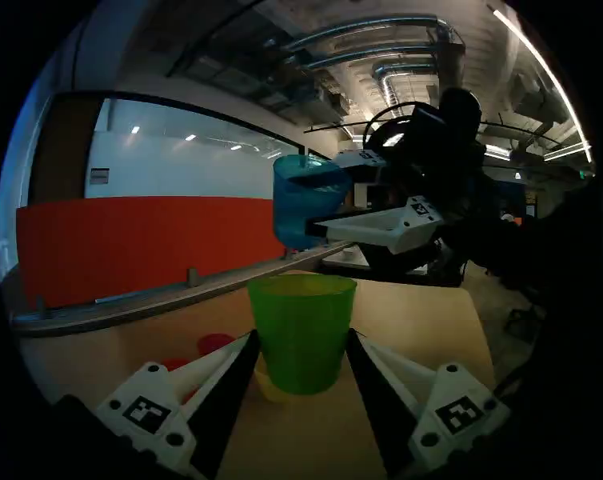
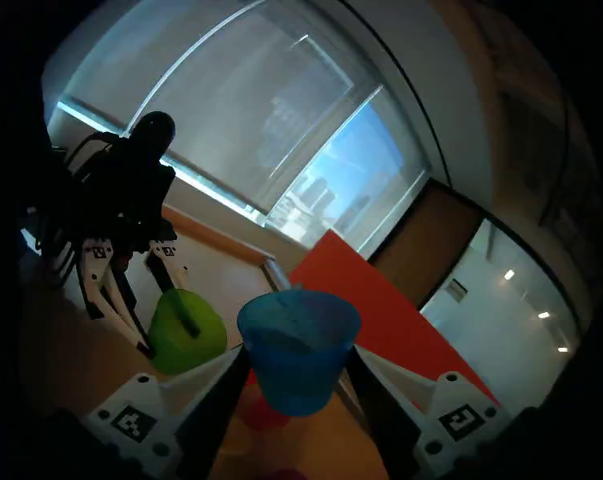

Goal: Pour water

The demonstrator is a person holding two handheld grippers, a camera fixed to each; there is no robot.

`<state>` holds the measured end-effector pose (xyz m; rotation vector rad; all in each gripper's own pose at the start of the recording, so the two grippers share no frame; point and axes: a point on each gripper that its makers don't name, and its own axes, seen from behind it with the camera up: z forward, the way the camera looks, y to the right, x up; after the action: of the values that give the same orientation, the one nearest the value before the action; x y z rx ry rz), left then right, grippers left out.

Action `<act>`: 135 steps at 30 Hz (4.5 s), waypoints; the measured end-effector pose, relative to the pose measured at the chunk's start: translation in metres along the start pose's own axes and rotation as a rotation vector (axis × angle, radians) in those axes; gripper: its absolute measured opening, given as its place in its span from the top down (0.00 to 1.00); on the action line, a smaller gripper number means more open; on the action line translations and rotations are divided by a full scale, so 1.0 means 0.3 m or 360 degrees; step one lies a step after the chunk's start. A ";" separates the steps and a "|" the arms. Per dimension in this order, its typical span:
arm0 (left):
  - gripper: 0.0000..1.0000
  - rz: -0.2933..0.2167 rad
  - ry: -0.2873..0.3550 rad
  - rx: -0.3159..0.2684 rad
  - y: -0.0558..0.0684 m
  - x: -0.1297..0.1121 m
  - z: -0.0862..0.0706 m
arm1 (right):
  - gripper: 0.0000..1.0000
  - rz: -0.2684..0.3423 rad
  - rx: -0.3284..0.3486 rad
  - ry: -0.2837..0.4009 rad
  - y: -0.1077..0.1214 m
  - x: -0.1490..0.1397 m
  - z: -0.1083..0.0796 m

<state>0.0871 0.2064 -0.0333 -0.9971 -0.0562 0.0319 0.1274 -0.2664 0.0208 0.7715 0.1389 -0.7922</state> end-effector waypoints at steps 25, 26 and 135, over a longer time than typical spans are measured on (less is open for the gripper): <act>0.23 0.0012 0.0022 -0.0039 0.035 0.018 0.007 | 0.15 -0.0477 -0.0065 -0.0007 0.033 0.075 0.017; 0.23 0.0010 0.0023 -0.0042 0.036 0.020 0.007 | 0.15 -0.0495 -0.0068 -0.0009 0.034 0.077 0.017; 0.23 0.0020 0.0053 -0.0067 0.065 0.046 0.022 | 0.15 -0.1329 -0.0258 0.0009 0.144 0.226 0.031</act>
<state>0.1004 0.2232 -0.0455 -1.0400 -0.0201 0.0255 0.2035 -0.2932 0.0261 0.5478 0.5457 -1.5449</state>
